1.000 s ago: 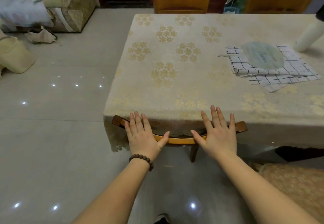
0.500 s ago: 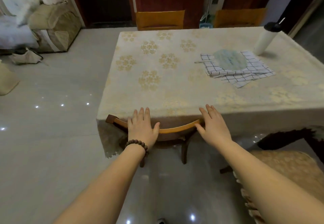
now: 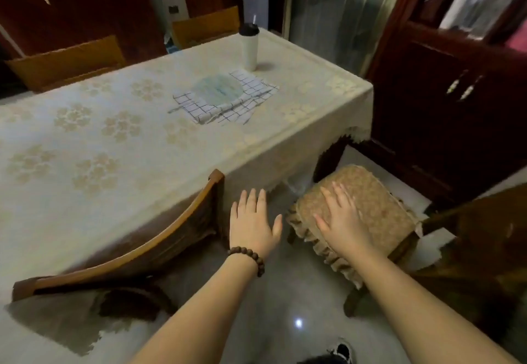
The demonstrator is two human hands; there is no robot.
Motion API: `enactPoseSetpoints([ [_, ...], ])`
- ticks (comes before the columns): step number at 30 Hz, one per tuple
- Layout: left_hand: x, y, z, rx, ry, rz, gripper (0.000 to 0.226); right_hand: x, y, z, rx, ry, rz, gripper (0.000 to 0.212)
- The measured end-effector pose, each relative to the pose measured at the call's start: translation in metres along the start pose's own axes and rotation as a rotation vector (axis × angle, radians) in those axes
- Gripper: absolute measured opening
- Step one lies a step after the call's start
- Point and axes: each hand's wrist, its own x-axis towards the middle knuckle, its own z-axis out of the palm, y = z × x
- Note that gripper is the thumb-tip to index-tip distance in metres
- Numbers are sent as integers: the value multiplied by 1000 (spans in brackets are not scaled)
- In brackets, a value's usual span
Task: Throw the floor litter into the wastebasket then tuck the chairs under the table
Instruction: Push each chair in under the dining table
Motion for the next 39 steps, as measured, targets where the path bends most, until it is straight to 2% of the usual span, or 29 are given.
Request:
enactPoseSetpoints([
  [5, -1, 81, 12, -49, -60, 205, 69, -37, 66, -37, -3, 52, 199, 63],
  [10, -11, 165, 24, -32, -74, 368, 69, -75, 128, -82, -51, 158, 288, 61],
  [17, -42, 287, 43, -61, -73, 473, 70, -124, 230, -132, -88, 270, 394, 56],
  [23, -71, 401, 61, -108, -65, 472, 68, -164, 335, -168, -112, 272, 452, 60],
  [27, -79, 452, 75, -104, -65, 451, 68, -174, 391, -183, -126, 244, 455, 60],
  [35, -69, 498, 108, -33, -79, 360, 67, -139, 449, -197, -149, 171, 300, 60],
  [39, -50, 513, 141, 58, -187, 330, 83, -98, 476, -196, -184, 66, 185, 64],
])
